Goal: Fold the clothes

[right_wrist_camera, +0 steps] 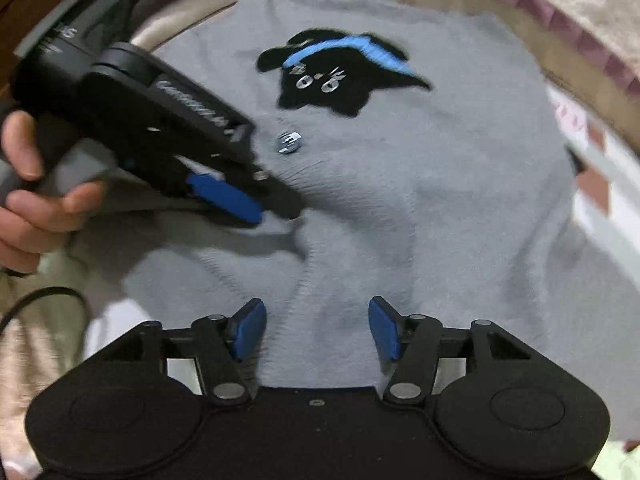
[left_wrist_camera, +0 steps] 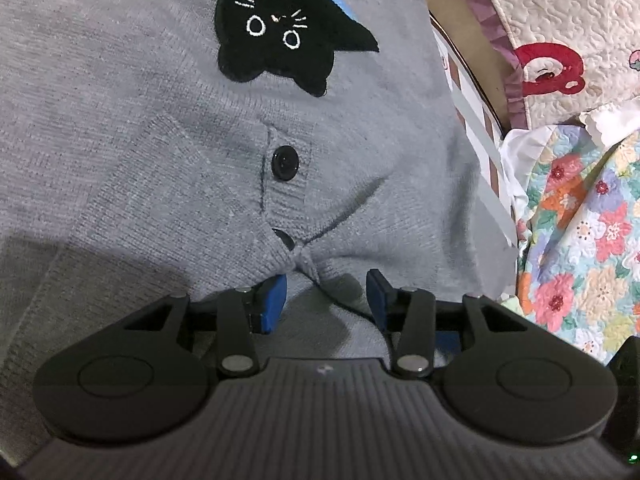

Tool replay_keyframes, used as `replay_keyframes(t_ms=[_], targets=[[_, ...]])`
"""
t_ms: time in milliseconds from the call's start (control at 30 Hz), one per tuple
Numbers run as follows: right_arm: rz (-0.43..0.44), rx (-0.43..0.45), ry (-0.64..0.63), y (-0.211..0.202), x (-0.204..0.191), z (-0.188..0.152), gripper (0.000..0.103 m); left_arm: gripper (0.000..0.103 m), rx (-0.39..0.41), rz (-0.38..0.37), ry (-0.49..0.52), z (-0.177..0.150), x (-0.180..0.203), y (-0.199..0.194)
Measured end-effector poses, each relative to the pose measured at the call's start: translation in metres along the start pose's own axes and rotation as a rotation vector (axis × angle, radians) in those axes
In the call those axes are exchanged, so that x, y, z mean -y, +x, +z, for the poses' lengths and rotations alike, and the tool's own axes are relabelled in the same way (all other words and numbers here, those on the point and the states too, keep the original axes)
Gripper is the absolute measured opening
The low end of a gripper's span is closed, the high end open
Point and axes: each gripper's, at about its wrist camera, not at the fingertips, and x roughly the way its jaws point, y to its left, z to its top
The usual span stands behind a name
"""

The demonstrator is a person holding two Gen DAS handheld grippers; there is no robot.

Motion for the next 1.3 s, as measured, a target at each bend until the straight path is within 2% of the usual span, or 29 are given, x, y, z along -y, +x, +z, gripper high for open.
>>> replay_keyframes(t_ms=[33, 100, 133, 267, 400, 467, 500, 533, 567, 600, 633, 700, 767, 833, 900, 933, 1033, 1100, 1200, 1300], targets=[[0.004, 0.011, -0.005, -0.002, 0.003, -0.002, 0.025, 0.043, 0.0, 0.002, 0.0, 0.0, 0.0, -0.001], [0.034, 0.038, 0.007, -0.007, 0.012, -0.005, 0.01, 0.043, 0.0, 0.004, 0.001, -0.001, -0.001, -0.001], [0.082, 0.06, 0.045, -0.012, 0.019, -0.007, 0.009, 0.044, 0.002, 0.002, 0.0, -0.001, -0.001, -0.002], [0.287, 0.133, 0.182, -0.04, 0.044, -0.02, 0.009, 0.051, 0.016, -0.041, -0.038, -0.002, -0.005, -0.006], [0.307, 0.119, 0.208, -0.048, 0.05, -0.034, 0.008, 0.058, 0.043, -0.048, -0.032, -0.003, 0.003, -0.007], [0.318, 0.11, 0.238, -0.039, 0.052, -0.037, 0.008, 0.058, 0.044, -0.04, 0.047, -0.007, 0.014, -0.001], [0.329, 0.107, 0.252, -0.036, 0.052, -0.038, 0.008, 0.051, 0.041, -0.023, 0.091, -0.011, 0.019, 0.003], [0.345, 0.107, 0.26, -0.035, 0.052, -0.037, 0.008, 0.025, 0.037, -0.004, 0.135, -0.015, 0.025, 0.008], [0.365, 0.112, 0.262, -0.035, 0.052, -0.037, 0.009, 0.012, 0.035, 0.016, 0.171, -0.019, 0.029, 0.011], [0.385, 0.113, 0.261, -0.036, 0.051, -0.036, 0.009, 0.008, 0.054, 0.045, 0.21, -0.025, 0.035, 0.008], [0.412, 0.11, 0.26, -0.037, 0.051, -0.037, 0.009, 0.008, 0.076, 0.076, 0.25, -0.031, 0.042, 0.004], [0.475, 0.097, 0.264, -0.032, 0.053, -0.042, 0.009, 0.008, 0.13, 0.191, 0.388, -0.049, 0.061, 0.0], [0.463, 0.051, 0.347, -0.01, 0.062, -0.053, 0.009, 0.008, 0.123, 0.258, 0.409, -0.058, 0.064, 0.01], [0.465, 0.054, 0.406, 0.001, 0.064, -0.066, 0.01, 0.011, 0.12, 0.282, 0.433, -0.058, 0.064, 0.017], [0.487, 0.092, 0.439, -0.004, 0.067, -0.074, 0.017, 0.015, 0.13, 0.263, 0.452, -0.056, 0.066, 0.012], [0.487, 0.123, 0.458, -0.012, 0.073, -0.077, 0.021, 0.02, 0.135, 0.245, 0.449, -0.055, 0.065, 0.008], [0.416, 0.273, 0.584, -0.046, 0.108, -0.091, 0.036, 0.032, 0.138, 0.19, 0.451, -0.054, 0.064, 0.001], [0.308, 0.346, 0.693, -0.067, 0.14, -0.103, 0.045, 0.032, 0.136, 0.16, 0.471, -0.054, 0.069, -0.002], [0.08, 0.393, 0.87, -0.09, 0.201, -0.13, 0.046, 0.034, 0.167, 0.099, 0.533, -0.056, 0.083, -0.009], [-0.076, 0.445, 1.066, -0.1, 0.258, -0.162, 0.046, 0.038, 0.194, 0.046, 0.585, -0.062, 0.09, -0.018]])
